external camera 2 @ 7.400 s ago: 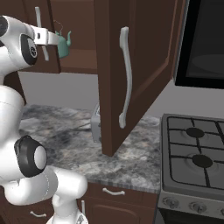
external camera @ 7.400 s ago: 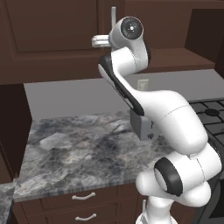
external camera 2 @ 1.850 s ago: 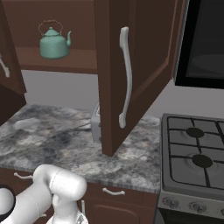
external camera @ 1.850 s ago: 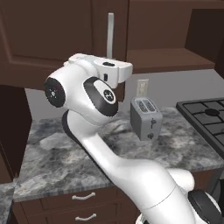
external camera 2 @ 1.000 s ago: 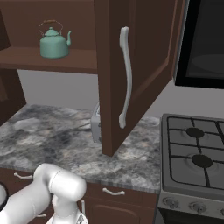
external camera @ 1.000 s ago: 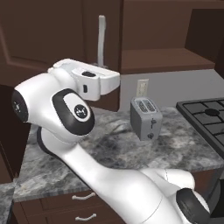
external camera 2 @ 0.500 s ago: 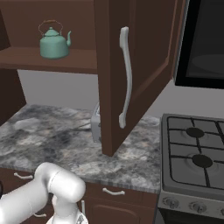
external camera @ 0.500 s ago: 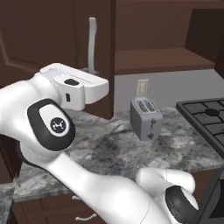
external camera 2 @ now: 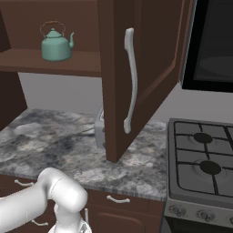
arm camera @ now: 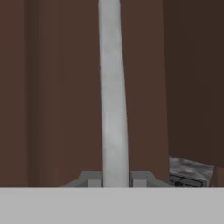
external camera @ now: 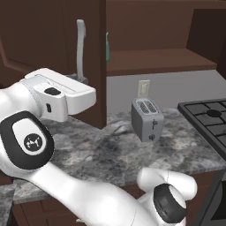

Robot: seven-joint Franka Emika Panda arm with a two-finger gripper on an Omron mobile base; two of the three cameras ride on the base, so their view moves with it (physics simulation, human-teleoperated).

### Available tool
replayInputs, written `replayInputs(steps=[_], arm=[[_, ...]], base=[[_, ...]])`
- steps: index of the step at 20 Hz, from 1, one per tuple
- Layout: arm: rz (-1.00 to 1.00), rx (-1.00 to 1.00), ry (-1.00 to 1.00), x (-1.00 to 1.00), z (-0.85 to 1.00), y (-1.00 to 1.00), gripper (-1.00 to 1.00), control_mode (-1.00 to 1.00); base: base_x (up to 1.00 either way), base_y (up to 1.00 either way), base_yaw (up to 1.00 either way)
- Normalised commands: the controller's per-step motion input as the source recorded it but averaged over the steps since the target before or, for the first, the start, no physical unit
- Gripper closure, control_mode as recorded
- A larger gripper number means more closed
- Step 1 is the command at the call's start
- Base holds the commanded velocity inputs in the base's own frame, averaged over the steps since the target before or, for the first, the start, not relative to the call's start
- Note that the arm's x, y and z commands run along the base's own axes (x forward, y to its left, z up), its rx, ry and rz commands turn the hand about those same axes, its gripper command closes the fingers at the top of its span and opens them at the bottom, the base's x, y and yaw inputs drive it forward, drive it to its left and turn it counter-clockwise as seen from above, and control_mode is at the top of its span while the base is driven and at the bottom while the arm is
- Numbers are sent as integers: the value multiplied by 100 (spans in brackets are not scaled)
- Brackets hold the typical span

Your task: Open the cabinet, pick the kettle from the cabinet, and place it in the sink.

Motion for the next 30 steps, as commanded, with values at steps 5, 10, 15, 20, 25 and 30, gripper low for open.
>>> replayInputs(steps=[5, 10, 15, 20, 25, 30], arm=[[-1, 0, 2, -23, -18, 5, -100, -100], [0, 8, 0, -50, -16, 0, -100, -100], [0, 19, -7, -51, -7, -11, -100, -100], [5, 31, -4, -33, 7, -25, -100, -100], [11, 37, 0, -25, 15, -32, -100, -100], [13, 41, 0, -26, 14, -38, -100, -100]], base=[[0, 0, 0], [0, 0, 0], [0, 0, 0], [0, 0, 0], [0, 0, 0], [0, 0, 0]])
